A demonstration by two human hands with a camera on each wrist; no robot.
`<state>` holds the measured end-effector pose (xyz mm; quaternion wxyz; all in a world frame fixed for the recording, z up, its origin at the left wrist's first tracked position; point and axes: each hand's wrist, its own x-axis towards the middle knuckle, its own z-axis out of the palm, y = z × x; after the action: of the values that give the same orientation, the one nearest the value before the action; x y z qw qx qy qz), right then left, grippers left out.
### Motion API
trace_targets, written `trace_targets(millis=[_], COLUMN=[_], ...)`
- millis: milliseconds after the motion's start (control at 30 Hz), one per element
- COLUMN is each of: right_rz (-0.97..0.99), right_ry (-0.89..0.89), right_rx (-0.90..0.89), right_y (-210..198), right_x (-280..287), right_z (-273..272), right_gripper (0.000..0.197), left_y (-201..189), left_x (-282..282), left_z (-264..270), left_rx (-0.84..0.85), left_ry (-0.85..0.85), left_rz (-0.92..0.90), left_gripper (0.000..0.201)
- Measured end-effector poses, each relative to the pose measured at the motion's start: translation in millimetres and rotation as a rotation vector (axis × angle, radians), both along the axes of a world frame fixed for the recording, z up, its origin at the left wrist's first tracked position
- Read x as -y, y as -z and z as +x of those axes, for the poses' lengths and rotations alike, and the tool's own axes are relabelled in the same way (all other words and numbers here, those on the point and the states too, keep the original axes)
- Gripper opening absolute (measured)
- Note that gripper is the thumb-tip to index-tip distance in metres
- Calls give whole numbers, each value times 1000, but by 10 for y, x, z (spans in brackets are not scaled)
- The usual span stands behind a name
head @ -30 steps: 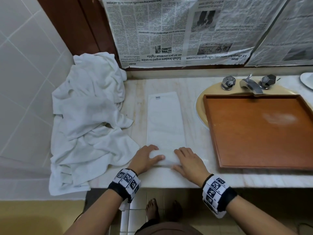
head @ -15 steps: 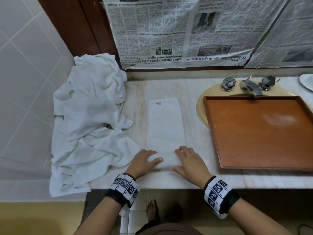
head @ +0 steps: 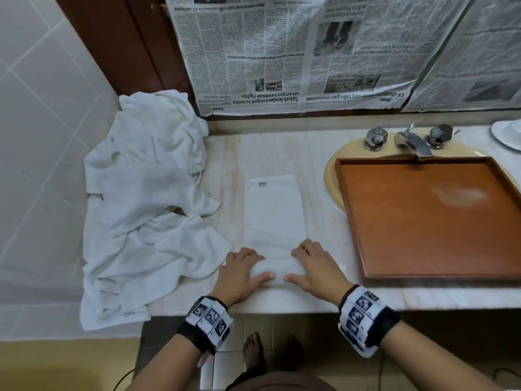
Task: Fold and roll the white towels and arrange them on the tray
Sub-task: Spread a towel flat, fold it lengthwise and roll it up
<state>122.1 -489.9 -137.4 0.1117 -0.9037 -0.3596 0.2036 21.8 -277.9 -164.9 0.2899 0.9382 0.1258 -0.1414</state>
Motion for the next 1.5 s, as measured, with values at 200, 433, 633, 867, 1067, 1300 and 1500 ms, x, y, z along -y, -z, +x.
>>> trace_targets(millis=[200,433,633,867,1067,1300,1500], right_rz=[82,141,98,-5,135,106,111], right_ry=[-34,73,-54,9,37,67,157], right_rx=[-97,-321,153,-417,40,-224,-356], right_y=[36,-84,102,-85,13,-53,-129], right_x=[-39,-23,-31,-104,58,-109,-60], right_z=[133,267,-5,410,-4,332,426], right_gripper=[58,52,64,57,69,64,64], left_y=[88,-55,-188,-5,-193,-202,-194], left_x=[7,40,-57,104,-70,61,11], left_z=[27,-35,207,-79,170,119,217], left_rx=[49,98,-81,278,-72,146,38], left_ry=[-88,21,-23,82,35,65,98], left_rz=[-64,138,13,274,16,264,204], left_gripper=[83,81,94,66,71,70,70])
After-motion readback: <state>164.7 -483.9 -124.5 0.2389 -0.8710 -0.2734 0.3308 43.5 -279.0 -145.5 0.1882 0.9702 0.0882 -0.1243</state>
